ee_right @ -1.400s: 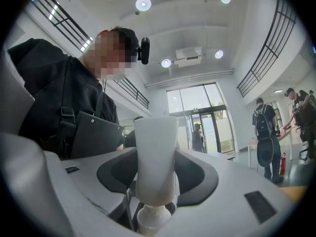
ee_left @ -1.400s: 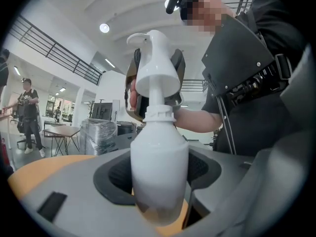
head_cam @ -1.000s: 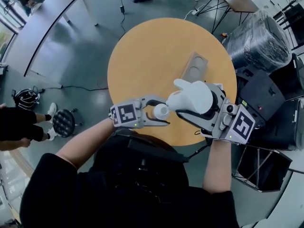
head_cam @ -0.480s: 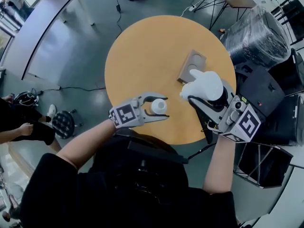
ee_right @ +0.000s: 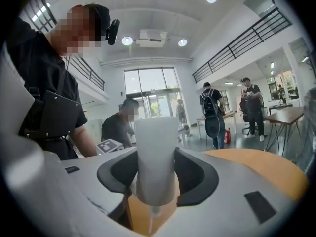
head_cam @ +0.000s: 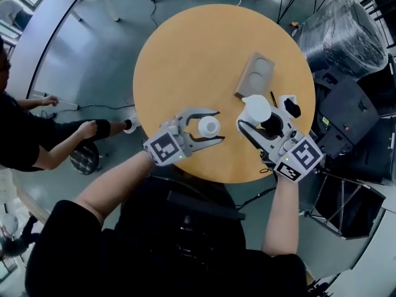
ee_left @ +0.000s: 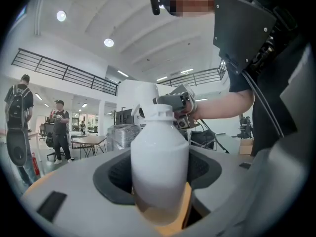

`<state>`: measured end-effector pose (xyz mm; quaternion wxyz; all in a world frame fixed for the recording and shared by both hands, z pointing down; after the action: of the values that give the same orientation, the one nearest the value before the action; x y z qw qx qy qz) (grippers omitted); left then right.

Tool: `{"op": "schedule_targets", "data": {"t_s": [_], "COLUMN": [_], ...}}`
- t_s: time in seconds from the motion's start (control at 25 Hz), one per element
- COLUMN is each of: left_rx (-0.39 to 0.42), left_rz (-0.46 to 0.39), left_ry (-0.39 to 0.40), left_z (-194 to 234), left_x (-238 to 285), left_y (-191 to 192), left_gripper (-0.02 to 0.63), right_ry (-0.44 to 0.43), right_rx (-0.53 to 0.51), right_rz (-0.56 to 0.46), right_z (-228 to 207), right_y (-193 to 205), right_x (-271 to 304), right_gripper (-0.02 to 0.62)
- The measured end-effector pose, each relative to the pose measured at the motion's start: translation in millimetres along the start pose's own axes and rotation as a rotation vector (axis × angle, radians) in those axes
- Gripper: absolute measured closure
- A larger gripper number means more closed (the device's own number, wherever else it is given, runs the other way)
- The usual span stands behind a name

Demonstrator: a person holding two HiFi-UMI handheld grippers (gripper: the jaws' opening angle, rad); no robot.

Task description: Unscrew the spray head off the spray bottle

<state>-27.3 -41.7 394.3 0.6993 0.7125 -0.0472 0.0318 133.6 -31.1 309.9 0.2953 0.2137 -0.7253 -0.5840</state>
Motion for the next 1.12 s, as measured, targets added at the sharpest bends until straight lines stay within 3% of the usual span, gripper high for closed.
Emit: {"op": "schedule_targets", "data": {"t_s": [0.44, 0.68, 1.12], "left_rx": [-0.026, -0.078, -0.098], "left_rz": [0.017, -0.005, 0.04], "left_ry": [-0.039, -0.076, -0.07], "left_z": [47, 68, 84], "left_x": [41, 57, 98], "left_y": [93, 165, 291], "left_gripper": [0.302, 0.302, 0.302], "right_ry": [0.104, 0.167, 0.259], "right_rx": [0.201, 0.306, 0.351], "right_rz": [0.185, 0.25, 0.44], "right_z": [-69, -102, -142], "right_y": [147, 240, 365], "right_x": [28, 40, 62], "right_gripper": [0.365, 0.365, 0.365]}}
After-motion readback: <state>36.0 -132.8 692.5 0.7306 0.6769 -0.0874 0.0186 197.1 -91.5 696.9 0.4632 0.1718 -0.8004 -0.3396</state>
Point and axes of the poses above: the fingertips, and each gripper's own axes: x forward along the fingers, z to its left, y out of its underside, the point moved 7 cm from there along -x, backward along the fingers, and after that the axes turned 3 degrees about -x, right-handed, at the moved point
